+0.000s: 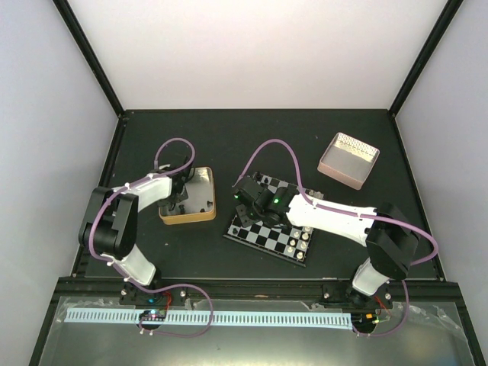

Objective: Set up the chess pieces on the board
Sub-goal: Pick up the chess piece from the storage box, then place the chess piece on the chessboard.

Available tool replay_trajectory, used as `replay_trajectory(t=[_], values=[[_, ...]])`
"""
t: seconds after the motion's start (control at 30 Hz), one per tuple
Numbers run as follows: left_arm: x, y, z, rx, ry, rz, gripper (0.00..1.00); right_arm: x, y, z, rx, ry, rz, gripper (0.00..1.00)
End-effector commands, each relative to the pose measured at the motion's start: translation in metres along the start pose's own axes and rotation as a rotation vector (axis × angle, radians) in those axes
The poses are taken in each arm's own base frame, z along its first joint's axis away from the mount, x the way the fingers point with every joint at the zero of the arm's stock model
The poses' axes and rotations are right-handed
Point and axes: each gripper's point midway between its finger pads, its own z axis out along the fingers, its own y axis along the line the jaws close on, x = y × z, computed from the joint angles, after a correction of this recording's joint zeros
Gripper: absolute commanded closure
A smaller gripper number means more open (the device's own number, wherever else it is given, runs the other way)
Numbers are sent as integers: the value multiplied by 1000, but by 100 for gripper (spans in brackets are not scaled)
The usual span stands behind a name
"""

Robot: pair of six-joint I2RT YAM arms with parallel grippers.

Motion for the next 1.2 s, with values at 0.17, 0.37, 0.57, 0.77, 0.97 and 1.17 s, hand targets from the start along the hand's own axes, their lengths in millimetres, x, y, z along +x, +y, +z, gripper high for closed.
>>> replay_trajectory(t=[0.17, 0.37, 0.57, 0.77, 0.97, 1.17], values=[[-9, -2, 2, 14, -14, -27, 92, -7, -1, -8, -4, -18, 18, 76], [-15, -8, -17, 89, -41, -35, 95, -15, -12, -16, 50, -70, 60, 78], [-16, -25, -53, 245, -62, -34, 95, -33, -30, -43, 98, -219, 141, 78], [5, -70, -102, 493, -27, 50, 95, -35, -46, -58, 120, -293, 228, 78], [54, -123, -152, 675, 38, 214, 96, -27, -67, -67, 150, -332, 333, 78], [93, -156, -185, 756, 55, 342, 96, -16, -97, -80, 181, -394, 478, 77]])
